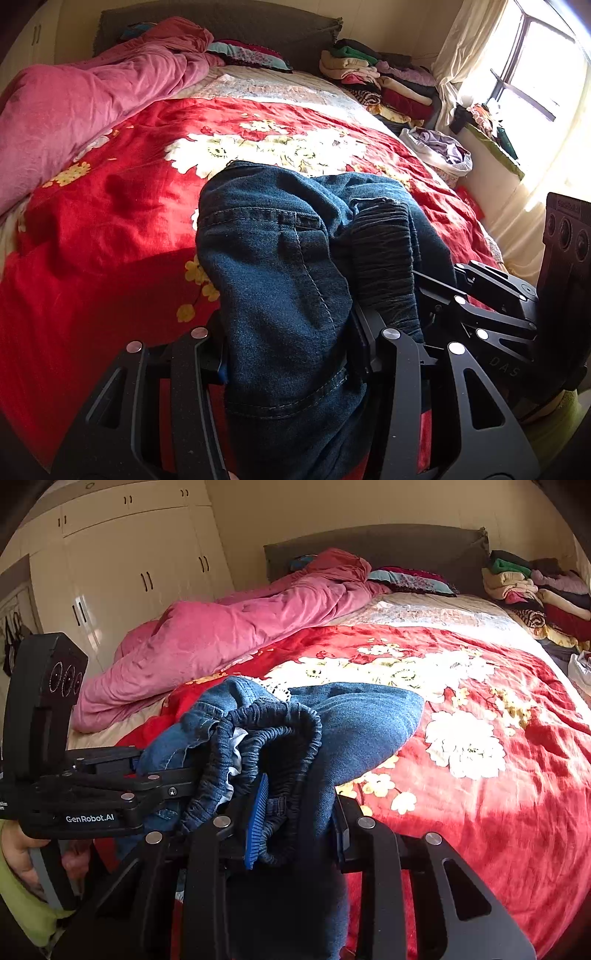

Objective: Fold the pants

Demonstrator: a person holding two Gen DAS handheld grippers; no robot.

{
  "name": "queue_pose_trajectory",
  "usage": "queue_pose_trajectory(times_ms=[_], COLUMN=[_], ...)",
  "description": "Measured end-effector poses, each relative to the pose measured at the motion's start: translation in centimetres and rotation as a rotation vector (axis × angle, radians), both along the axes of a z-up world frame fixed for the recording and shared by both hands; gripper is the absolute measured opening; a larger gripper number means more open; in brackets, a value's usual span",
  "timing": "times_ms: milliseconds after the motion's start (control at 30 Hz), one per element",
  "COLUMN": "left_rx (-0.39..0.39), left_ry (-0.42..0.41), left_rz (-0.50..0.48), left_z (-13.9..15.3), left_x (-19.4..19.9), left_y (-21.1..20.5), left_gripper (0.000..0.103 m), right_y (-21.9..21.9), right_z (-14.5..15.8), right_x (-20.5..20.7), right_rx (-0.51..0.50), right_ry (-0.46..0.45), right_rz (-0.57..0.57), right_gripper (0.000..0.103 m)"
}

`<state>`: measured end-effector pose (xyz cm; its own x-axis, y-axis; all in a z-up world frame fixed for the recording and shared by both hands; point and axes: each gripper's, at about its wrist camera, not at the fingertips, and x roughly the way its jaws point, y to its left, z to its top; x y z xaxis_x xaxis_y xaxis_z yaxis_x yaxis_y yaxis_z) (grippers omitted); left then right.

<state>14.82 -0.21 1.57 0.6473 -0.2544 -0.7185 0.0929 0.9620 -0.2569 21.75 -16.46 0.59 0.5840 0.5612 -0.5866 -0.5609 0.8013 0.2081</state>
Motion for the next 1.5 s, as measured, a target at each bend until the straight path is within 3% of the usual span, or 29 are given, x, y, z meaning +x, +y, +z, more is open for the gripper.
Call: queue_pose_trajectory(times_ms=[633, 900, 1033, 1100, 1200, 1500], left_rx=[0.024, 0.004, 0.001, -0.001, -0.010, -0.015], left_ry=[-0.007, 0.030, 0.062, 0.071, 0.085, 0.105], left_rz=[0.004, 0.004, 0.010, 0.011, 0.012, 0.009], left_z=[-0.5, -2.2, -3.7, -4.2, -4.9, -6.3], left_x=[4.7, 5.6, 5.9, 5.9, 6.0, 6.1], left_y=[0.5, 1.0, 1.2, 1.4, 1.6, 2.0], left_gripper=[0.038, 0.042, 0.046, 0.050, 0.054, 0.057], right_y=[0.3, 0.3, 0.3, -0.1, -0.3, -0.5], right_z=[-0.8, -2.9, -4.5, -5.0, -5.6, -6.5], right_x=[5.1, 6.9, 7.5, 7.5, 7.8, 8.2], right_rx=[-0.008, -0.023, -0.095, -0.093, -0.102, -0.119], right_ry=[0.007, 0.080, 0.125, 0.138, 0.157, 0.181], right_rz=[-0.022, -0.045, -0.092, -0.112, -0.135, -0.168], right_gripper=[0.028, 0.030, 0.040, 0.050, 0.057, 0.067])
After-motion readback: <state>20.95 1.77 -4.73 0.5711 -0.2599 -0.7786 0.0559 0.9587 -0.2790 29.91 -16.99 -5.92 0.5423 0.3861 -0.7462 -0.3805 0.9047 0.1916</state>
